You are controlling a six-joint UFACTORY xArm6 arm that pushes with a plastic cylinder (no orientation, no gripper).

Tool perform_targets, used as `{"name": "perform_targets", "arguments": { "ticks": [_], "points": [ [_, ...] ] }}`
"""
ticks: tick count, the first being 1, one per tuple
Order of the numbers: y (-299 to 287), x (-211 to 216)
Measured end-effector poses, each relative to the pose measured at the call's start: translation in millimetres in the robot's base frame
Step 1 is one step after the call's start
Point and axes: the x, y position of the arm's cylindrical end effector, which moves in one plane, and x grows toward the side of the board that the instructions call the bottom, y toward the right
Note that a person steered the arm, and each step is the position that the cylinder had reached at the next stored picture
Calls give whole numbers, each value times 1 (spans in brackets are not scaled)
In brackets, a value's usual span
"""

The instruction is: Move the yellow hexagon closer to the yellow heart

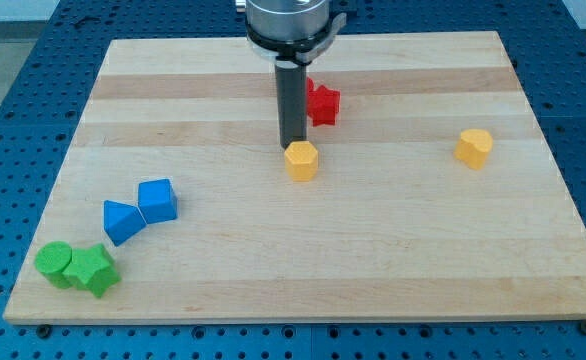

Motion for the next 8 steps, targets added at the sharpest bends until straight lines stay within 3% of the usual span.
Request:
{"name": "perform_targets", "arguments": {
  "ticks": [2, 3, 5, 8],
  "points": [
    [-51, 7],
    [-49, 18],
    [-34, 30],
    [47, 31]
  ]
}}
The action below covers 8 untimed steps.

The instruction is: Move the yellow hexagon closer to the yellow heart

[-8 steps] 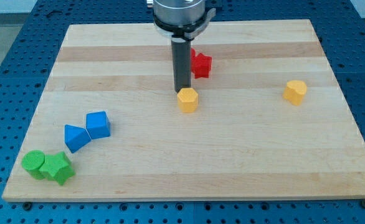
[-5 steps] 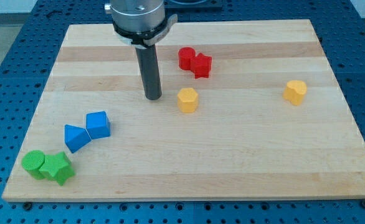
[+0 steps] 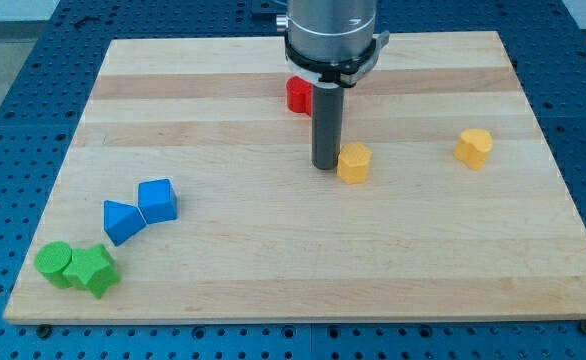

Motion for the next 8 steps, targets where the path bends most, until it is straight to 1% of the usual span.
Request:
{"name": "perform_targets", "arguments": {
  "ticks": [1, 2, 3, 4, 6, 7, 8],
  "points": [
    [-21, 2],
    [-22, 9],
    [-10, 10],
    [20, 10],
    [107, 10],
    [140, 10],
    [158, 10]
  ]
}}
